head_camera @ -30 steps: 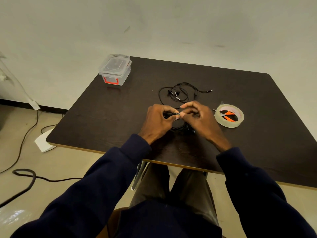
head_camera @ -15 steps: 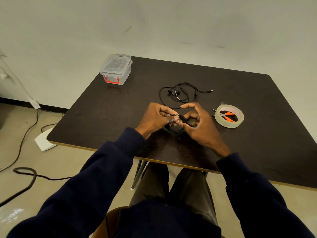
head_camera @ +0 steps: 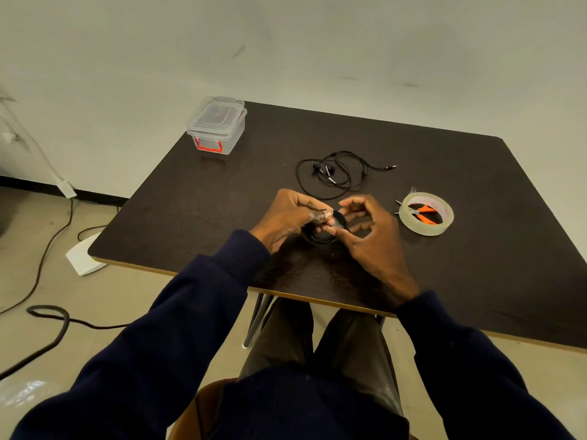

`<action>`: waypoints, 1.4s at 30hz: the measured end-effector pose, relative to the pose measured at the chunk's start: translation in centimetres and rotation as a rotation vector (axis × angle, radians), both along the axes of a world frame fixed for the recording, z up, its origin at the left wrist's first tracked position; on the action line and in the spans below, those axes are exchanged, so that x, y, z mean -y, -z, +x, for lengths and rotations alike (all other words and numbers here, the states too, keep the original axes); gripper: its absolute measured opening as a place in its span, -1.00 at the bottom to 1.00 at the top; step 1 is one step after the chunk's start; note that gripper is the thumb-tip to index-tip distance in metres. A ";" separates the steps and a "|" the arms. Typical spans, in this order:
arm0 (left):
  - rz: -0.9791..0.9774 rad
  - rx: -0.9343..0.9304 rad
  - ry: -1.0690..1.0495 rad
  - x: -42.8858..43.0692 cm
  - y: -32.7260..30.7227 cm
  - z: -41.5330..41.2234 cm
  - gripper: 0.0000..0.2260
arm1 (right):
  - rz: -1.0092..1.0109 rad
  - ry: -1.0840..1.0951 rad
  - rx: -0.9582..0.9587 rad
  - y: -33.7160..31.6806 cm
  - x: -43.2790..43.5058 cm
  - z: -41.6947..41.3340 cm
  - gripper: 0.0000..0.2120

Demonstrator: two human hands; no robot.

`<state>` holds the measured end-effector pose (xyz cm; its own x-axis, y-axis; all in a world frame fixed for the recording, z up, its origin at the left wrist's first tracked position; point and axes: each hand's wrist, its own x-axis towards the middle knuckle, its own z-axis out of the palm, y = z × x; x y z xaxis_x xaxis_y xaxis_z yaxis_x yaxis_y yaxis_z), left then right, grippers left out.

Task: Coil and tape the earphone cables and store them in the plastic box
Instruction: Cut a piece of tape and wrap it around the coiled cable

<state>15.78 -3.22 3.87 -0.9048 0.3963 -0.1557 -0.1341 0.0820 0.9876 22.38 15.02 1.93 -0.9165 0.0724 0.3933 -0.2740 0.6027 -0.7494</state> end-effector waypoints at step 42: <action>-0.282 -0.526 -0.066 -0.9 1.4 2.4 -0.92 | -0.214 0.082 -0.039 -0.2 0.9 0.4 -0.86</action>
<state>18.18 -2.31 2.47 -0.9103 0.3448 0.2288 0.3532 0.3591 0.8639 22.78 14.17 2.15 -0.8884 0.2315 0.3964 -0.2621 0.4530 -0.8521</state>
